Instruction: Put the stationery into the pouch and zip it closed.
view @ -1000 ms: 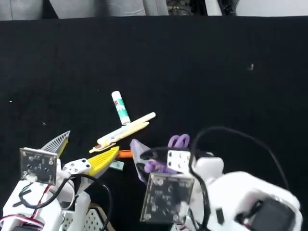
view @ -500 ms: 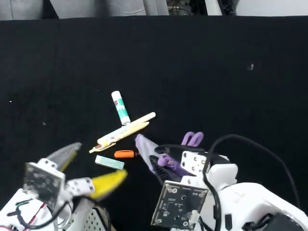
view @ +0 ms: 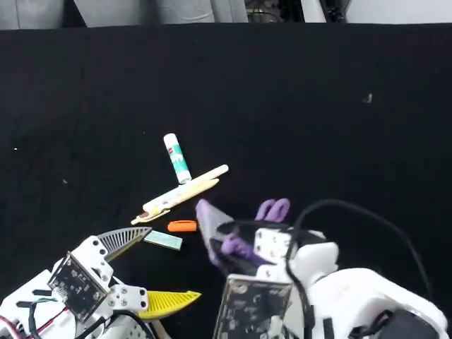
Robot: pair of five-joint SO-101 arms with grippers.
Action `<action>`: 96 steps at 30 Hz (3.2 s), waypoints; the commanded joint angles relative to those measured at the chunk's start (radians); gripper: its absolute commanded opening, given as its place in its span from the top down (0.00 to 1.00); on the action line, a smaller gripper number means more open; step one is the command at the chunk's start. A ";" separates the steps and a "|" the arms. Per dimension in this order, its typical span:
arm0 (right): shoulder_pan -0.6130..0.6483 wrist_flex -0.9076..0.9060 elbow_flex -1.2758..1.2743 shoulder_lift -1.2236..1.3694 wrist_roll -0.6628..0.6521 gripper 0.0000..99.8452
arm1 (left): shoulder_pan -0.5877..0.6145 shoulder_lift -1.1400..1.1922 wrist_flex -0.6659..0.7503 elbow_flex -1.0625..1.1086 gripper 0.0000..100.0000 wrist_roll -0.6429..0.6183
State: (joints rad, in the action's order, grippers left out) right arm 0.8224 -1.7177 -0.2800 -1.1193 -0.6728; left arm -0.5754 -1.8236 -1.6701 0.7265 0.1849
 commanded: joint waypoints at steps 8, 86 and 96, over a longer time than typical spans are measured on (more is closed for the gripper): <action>0.276 -0.046 -0.209 0.025 0.112 0.99 | -0.015 0.003 0.008 -0.035 0.57 0.012; -0.221 0.044 0.007 -0.113 0.034 0.99 | -0.176 0.005 0.836 0.615 0.97 0.324; -0.476 0.150 0.010 -0.111 0.035 0.99 | -0.015 0.003 0.647 0.450 0.97 0.321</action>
State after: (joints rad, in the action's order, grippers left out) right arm 0.4312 -1.6072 -0.3015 -1.2267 -0.6283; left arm -0.6214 -1.8082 -0.9505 1.3126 0.5025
